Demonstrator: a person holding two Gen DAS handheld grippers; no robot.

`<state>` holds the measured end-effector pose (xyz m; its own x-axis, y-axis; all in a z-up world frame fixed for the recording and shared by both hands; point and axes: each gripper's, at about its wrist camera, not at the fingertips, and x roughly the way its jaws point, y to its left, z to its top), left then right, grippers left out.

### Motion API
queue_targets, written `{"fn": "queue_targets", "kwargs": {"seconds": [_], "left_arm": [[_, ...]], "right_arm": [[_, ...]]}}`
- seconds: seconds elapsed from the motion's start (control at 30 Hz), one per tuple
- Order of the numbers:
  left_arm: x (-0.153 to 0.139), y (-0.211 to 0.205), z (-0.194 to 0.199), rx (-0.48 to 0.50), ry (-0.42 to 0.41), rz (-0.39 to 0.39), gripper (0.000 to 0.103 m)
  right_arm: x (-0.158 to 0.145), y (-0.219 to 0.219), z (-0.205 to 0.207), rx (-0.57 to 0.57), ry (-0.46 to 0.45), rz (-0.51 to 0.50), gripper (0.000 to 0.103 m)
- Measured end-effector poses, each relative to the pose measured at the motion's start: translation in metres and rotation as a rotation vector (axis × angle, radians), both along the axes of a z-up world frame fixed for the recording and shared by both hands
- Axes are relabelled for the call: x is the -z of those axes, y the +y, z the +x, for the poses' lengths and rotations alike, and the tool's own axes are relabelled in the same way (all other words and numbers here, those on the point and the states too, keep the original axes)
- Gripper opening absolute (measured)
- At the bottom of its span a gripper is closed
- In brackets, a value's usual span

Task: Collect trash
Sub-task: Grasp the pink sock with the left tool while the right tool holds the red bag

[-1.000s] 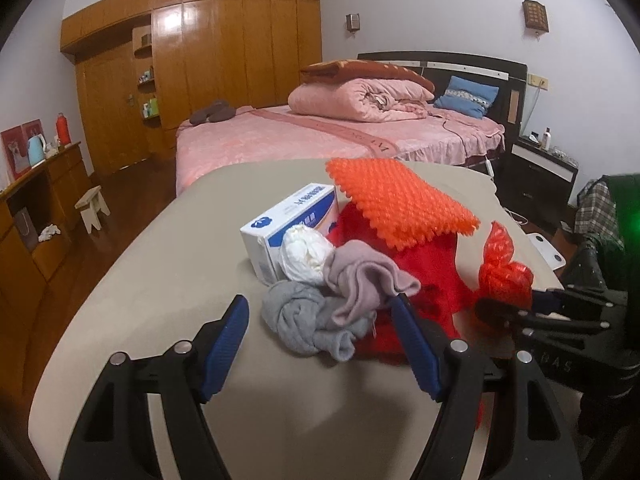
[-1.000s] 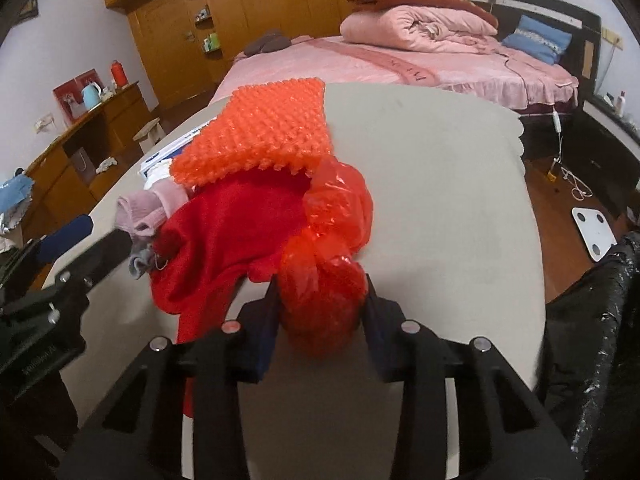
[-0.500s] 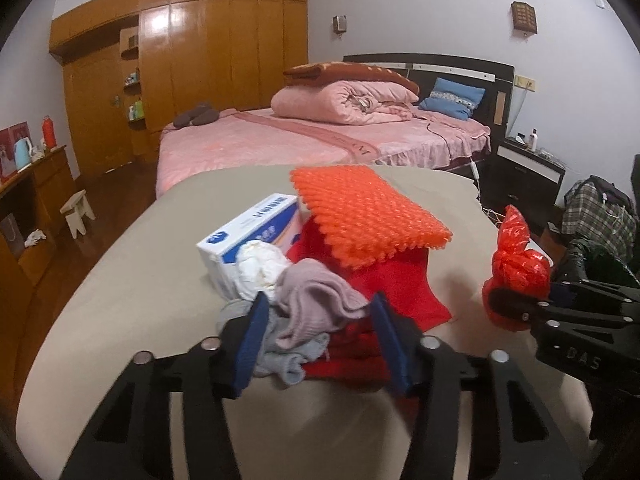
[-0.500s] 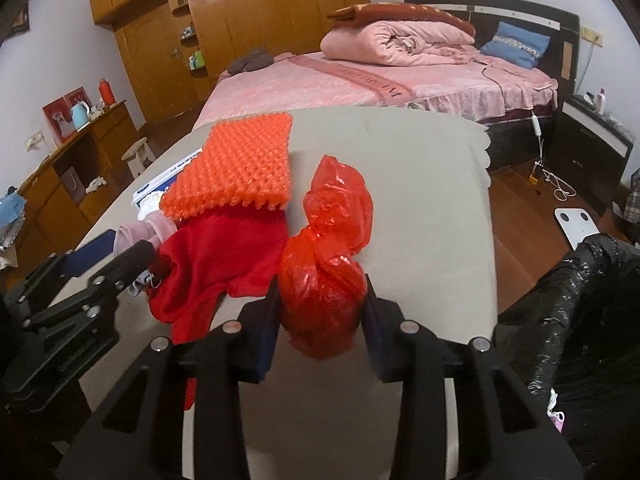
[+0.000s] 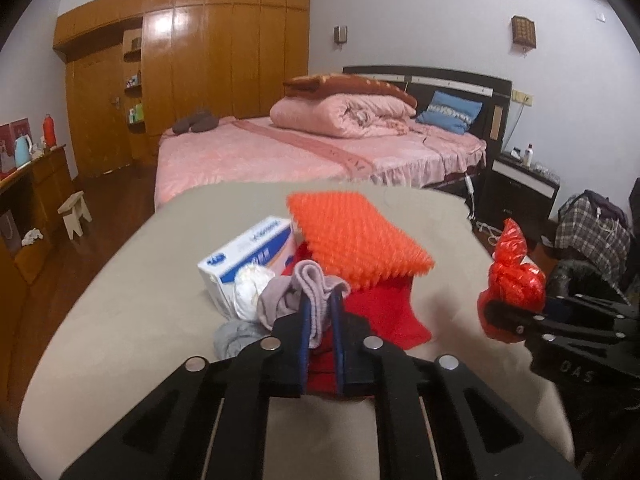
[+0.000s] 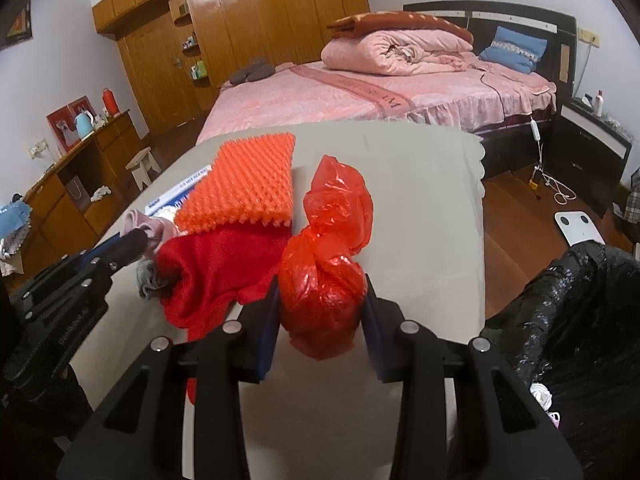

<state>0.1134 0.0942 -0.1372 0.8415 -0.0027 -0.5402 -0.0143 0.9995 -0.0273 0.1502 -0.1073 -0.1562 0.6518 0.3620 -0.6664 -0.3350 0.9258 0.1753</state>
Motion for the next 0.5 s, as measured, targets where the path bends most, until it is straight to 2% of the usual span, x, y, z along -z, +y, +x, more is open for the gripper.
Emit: {"fn": "queue_targets", "kwargs": {"seconds": [0.5], "left_arm": [[-0.042, -0.035, -0.018, 0.098, -0.072, -0.017, 0.010]], "right_arm": [[-0.039, -0.027, -0.021, 0.034, -0.069, 0.025, 0.036]]}}
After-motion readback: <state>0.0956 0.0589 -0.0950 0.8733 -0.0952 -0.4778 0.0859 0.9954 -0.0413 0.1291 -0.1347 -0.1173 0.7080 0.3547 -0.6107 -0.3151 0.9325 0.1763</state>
